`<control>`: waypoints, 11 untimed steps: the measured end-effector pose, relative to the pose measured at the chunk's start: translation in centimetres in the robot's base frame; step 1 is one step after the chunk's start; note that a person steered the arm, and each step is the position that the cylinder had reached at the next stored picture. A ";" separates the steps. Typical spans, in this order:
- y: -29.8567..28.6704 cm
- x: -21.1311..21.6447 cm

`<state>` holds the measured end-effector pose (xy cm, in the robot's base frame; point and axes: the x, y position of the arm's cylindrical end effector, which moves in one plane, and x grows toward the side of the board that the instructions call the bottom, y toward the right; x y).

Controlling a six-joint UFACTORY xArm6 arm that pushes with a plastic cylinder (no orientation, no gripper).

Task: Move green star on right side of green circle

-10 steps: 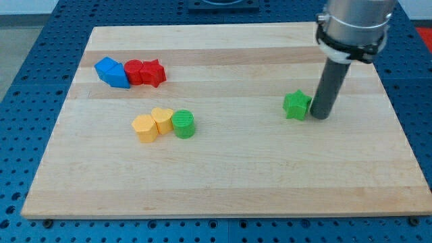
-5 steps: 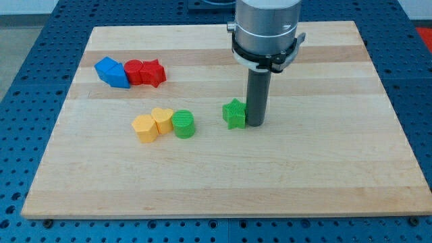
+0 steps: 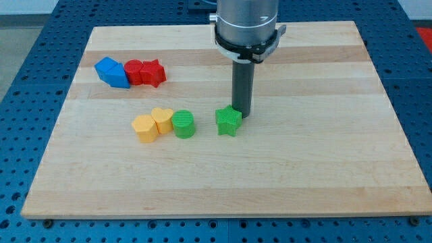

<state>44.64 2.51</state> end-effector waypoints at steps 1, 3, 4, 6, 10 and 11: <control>-1.8 0.0; 0.4 0.0; 3.7 0.0; 4.3 4.4; -3.0 5.6; -3.5 5.6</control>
